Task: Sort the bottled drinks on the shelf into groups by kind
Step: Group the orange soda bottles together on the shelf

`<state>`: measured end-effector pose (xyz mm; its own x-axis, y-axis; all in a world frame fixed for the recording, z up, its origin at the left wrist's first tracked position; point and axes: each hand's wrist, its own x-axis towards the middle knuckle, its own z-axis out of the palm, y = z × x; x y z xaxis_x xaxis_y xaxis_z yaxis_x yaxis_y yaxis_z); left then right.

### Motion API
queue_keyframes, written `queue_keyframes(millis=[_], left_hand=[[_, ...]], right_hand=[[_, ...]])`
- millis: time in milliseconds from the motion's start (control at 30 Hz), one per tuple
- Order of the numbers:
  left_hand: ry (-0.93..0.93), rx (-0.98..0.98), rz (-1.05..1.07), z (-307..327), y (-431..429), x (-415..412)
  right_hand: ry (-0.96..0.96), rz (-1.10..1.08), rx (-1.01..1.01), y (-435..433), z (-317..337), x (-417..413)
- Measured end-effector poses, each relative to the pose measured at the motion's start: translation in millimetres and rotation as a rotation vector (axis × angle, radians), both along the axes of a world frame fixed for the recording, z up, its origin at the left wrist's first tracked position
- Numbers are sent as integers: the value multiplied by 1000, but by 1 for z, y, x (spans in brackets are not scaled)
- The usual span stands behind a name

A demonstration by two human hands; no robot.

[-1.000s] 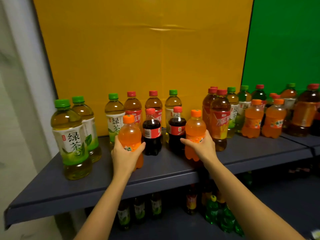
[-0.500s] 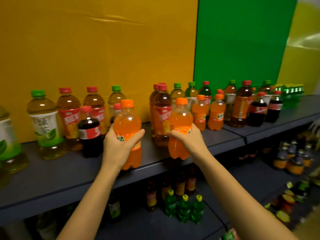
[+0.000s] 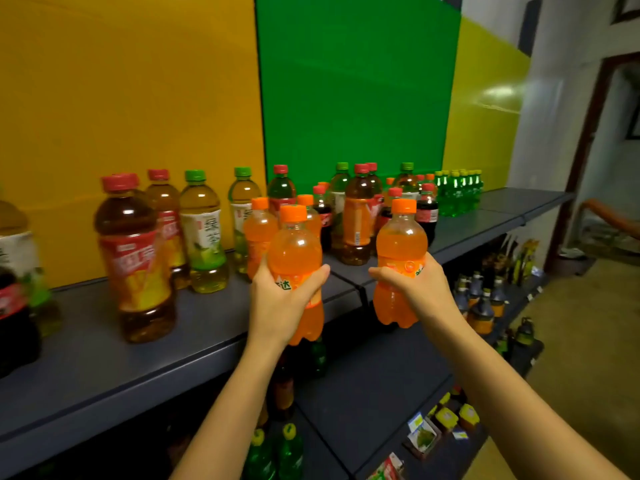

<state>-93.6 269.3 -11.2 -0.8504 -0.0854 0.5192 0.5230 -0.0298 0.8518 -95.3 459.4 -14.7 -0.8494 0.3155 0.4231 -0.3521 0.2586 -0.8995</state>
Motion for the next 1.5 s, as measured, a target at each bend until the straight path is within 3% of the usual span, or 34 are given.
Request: queue_keyframes(millis=[333, 733, 1133, 1500], left_hand=[[11, -75, -215, -5, 152, -79], [-21, -44, -381, -6, 322, -192], [0, -57, -281, -12, 446, -278], [-50, -39, 103, -9, 521, -361]], right_hand=[[35, -192, 55, 135, -4, -44], [61, -330, 88, 290, 14, -152], [51, -225, 109, 413, -3, -263], [7, 190, 127, 479, -4, -404]])
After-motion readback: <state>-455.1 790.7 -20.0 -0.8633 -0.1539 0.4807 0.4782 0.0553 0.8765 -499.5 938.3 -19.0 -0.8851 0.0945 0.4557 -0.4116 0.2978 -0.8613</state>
